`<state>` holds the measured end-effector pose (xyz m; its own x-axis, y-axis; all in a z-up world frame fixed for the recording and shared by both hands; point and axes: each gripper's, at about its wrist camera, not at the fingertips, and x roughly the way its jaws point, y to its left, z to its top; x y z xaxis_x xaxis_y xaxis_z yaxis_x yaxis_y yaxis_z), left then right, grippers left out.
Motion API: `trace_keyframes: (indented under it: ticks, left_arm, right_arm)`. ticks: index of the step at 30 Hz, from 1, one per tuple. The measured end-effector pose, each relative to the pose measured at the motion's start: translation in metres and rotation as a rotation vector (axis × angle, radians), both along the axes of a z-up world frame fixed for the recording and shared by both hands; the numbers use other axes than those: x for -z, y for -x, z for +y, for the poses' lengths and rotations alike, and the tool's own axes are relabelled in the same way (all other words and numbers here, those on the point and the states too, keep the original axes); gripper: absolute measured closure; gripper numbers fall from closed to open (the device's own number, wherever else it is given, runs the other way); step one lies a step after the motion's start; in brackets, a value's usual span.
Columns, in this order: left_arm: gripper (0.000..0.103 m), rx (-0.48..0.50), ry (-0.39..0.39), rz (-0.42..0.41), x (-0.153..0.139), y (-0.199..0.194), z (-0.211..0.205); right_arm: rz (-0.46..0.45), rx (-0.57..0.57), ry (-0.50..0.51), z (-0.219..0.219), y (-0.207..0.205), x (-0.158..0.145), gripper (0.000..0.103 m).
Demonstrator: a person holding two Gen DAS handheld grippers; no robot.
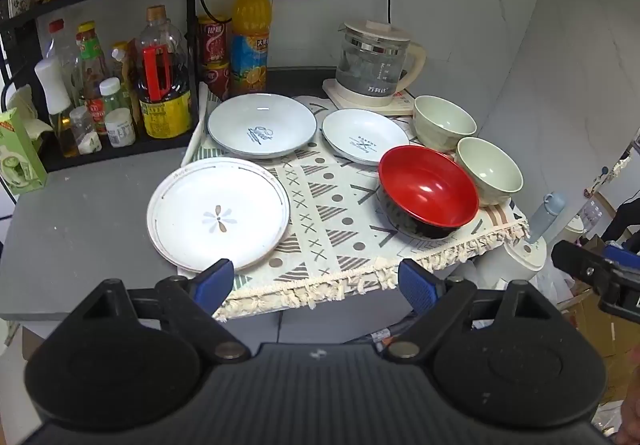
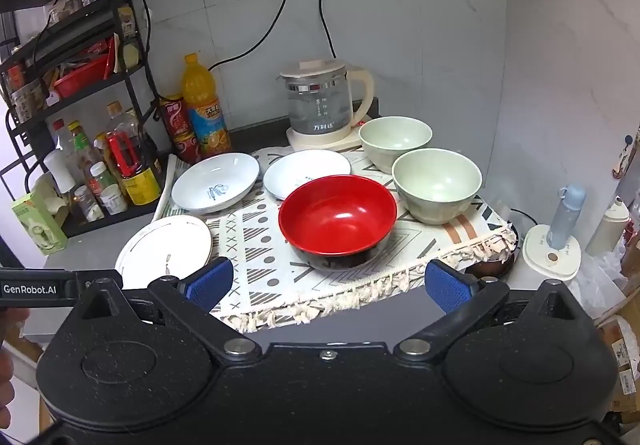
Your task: Organize plates and bowls
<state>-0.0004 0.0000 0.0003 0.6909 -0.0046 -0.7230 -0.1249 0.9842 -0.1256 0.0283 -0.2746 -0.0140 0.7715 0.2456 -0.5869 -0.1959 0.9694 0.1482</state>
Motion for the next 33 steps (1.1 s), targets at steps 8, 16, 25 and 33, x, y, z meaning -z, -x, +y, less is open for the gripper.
trace_keyframes:
  ticks: [8, 16, 25, 33]
  left_arm:
    - [0.015, -0.005, -0.016, 0.010, -0.002, 0.004, -0.003]
    - [0.015, -0.008, 0.001, 0.012, -0.006, 0.004, 0.004]
    - [0.015, -0.006, -0.003, 0.011, -0.007, 0.004, 0.002]
    - [0.012, -0.005, -0.010, 0.009, -0.007, 0.006, 0.000]
  right_arm:
    - [0.007, -0.009, 0.020, 0.014, 0.009, 0.001, 0.000]
    - [0.029, -0.029, 0.017, 0.003, 0.002, -0.001, 0.000]
    - [0.031, -0.033, 0.026, 0.003, 0.005, 0.000, 0.000]
    - [0.033, -0.043, 0.030, 0.003, 0.006, 0.000, 0.000]
